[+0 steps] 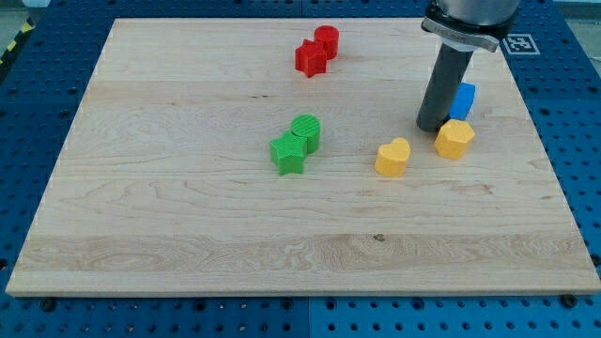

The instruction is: Separate yellow blocks from blue blocks

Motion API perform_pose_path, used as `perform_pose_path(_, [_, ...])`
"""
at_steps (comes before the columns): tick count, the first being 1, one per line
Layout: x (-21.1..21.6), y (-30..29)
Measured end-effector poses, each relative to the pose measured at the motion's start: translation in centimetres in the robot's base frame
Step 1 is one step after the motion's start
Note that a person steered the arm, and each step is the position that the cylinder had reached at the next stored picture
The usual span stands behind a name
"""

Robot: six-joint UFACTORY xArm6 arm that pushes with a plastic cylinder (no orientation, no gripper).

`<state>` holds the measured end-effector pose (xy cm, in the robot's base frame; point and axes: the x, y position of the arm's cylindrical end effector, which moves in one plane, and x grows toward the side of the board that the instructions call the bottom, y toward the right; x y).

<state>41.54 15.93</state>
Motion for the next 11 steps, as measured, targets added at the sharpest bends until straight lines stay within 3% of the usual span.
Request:
perform_pose_path(3, [0.0,-2.4])
perform_pose_path(8, [-0.9,4.5])
perform_pose_path(11, [4.2,-1.3])
